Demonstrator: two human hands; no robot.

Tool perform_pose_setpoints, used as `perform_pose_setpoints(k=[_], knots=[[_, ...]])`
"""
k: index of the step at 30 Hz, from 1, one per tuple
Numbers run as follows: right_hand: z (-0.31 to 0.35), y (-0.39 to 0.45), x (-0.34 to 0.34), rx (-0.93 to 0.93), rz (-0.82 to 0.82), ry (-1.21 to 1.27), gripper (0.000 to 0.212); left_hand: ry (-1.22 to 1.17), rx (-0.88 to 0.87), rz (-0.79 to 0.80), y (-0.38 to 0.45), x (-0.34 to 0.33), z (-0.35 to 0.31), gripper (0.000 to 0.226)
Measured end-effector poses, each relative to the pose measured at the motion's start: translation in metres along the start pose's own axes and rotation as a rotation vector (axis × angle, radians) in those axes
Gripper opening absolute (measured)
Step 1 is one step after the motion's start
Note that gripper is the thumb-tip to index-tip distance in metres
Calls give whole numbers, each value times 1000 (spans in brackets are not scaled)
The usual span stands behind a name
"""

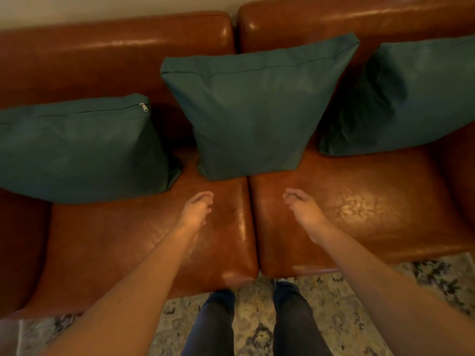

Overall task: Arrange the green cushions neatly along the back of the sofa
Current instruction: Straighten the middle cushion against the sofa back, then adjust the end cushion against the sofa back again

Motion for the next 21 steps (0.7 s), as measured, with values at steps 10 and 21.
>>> perform_pose_setpoints(k=[10, 21], knots=[[6, -55, -71, -4, 145, -29, 34, 9, 25, -5, -19, 41, 31, 29], [53, -60, -130, 153, 264, -157, 39, -102, -42, -81, -28, 105, 25, 35]])
Point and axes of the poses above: each hand's wrist, its own y-axis towards the middle knuckle, its own x-axis out of the back of the hand, z = x × y, the point moved 7 cm from there along y, towards the middle knuckle, and after that the axes turned 13 degrees about x, right-handed, at the moved point
